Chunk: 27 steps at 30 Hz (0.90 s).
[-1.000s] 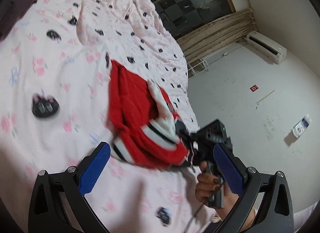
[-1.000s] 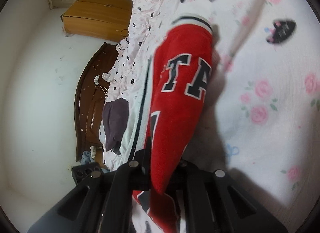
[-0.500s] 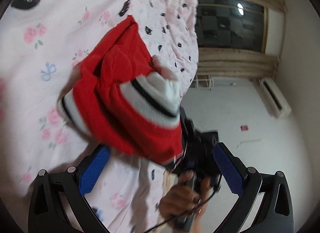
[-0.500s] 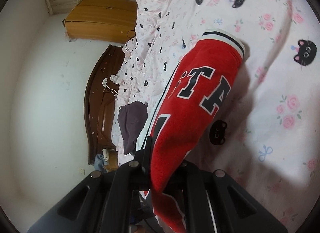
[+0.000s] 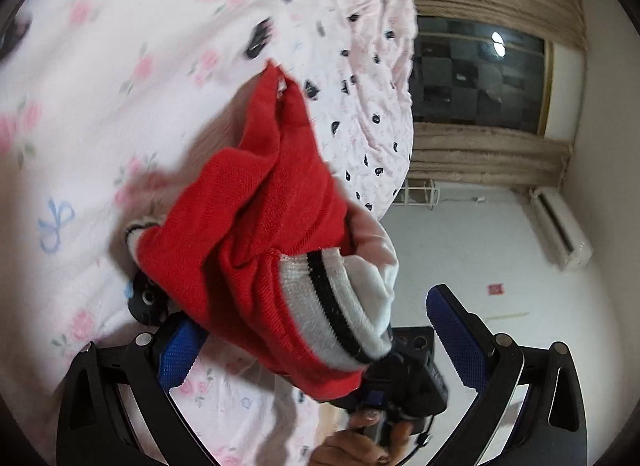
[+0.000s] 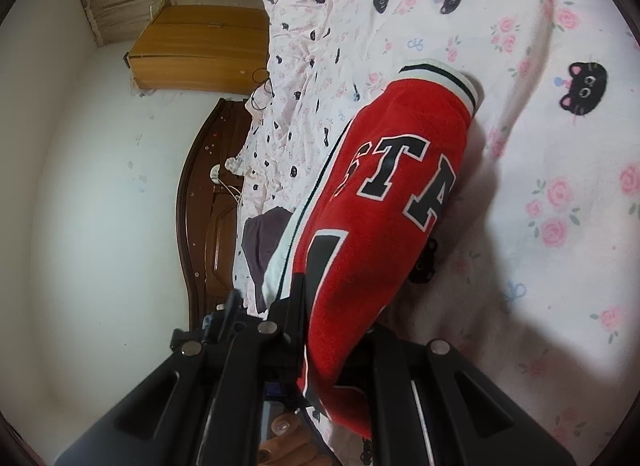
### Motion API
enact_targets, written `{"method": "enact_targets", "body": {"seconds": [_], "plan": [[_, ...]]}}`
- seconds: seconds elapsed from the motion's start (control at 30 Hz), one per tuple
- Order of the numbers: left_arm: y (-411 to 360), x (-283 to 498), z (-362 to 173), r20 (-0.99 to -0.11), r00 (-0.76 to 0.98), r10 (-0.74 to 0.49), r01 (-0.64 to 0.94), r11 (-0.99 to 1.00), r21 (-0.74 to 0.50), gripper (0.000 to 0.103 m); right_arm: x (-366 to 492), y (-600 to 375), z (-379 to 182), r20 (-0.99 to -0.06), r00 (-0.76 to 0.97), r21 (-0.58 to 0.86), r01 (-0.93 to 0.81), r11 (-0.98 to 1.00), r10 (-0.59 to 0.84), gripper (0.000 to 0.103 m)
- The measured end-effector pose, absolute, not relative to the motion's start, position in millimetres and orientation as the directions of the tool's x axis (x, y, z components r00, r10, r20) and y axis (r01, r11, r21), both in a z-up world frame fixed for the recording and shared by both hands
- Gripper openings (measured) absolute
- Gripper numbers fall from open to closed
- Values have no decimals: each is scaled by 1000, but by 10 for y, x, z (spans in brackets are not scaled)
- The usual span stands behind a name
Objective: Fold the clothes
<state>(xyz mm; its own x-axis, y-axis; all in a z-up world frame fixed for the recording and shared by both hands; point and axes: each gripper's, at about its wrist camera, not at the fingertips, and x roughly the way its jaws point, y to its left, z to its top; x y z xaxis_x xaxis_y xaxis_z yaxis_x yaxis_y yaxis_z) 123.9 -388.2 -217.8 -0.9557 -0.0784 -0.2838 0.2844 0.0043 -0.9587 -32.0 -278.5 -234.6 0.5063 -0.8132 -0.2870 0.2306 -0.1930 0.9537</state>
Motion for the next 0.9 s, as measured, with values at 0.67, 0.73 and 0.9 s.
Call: {"method": "enact_targets", "body": {"seconds": [0.67, 0.73, 0.9], "plan": [[-3899, 1372, -1859, -433, -901, -7, 421, -245, -873, 35, -376, -2774, -2241, -334, 495, 938, 257, -232, -802, 9], [-3877, 1431, -1796, -442, -897, -2, 429, -243, -870, 33, -333, -2782, -2172, -372, 493, 920, 307, -242, -787, 9], [-3962, 1643, -1523, -453, -891, -28, 445, -251, -860, 32, -141, -2934, -1857, -428, 502, 879, 424, -218, -751, 9]]}}
